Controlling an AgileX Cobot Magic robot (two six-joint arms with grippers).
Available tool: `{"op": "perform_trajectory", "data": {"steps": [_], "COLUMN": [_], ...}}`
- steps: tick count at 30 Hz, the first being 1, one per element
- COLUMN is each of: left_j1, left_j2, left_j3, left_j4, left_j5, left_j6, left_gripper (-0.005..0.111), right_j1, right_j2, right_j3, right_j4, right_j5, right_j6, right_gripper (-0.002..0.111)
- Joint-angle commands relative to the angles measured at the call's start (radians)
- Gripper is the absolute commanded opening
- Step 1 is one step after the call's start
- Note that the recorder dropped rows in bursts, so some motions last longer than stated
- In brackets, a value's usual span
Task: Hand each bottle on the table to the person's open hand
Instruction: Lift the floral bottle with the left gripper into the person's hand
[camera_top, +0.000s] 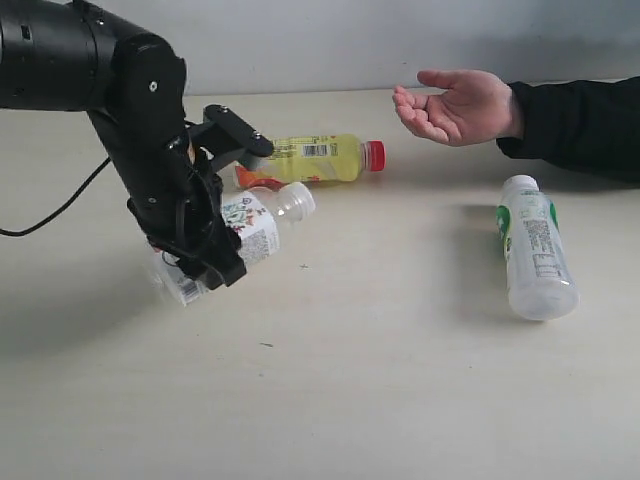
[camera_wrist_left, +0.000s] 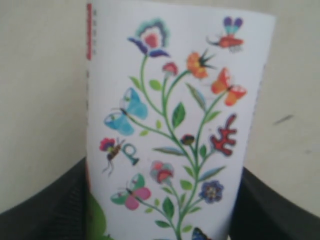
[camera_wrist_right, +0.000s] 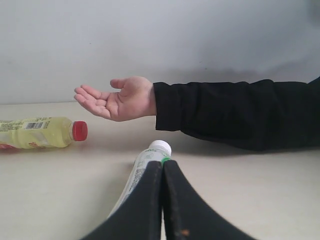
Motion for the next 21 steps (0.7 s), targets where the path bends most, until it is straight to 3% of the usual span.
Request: {"op": "perform_trajectory", "data": {"steps": [1,6,12,21], "left_j1": [-0.111,-0.237,-0.332,-0.357], "left_j2": [-0.075,-0.131,-0.138,-0.138], "left_j3": [-0.038,-0.068,-0.068,-0.068], "left_j4": [-0.003,-0.003,-0.001,0.003], "left_j5": [0.101,0.132,0.134,0.15], "left_j6": [-0.123,-0.284,-0.411,-0.532], "left_gripper": [0.0,0.0,0.0,0.0], "right_j1": [0.002,0.002,0.002,0.002], "right_j2": [-0.007,-0.007,-0.007,-0.007], "right_j3": [0.004,0.004,0.004,0.004], "right_j4": [0.002,0.002,0.002,0.002], "right_j5": [-0.009,-0.009,-0.009,-0.009], "right_j6": [0.001,0.001,0.001,0.001], "right_gripper": [0.0,0.0,0.0,0.0]}}
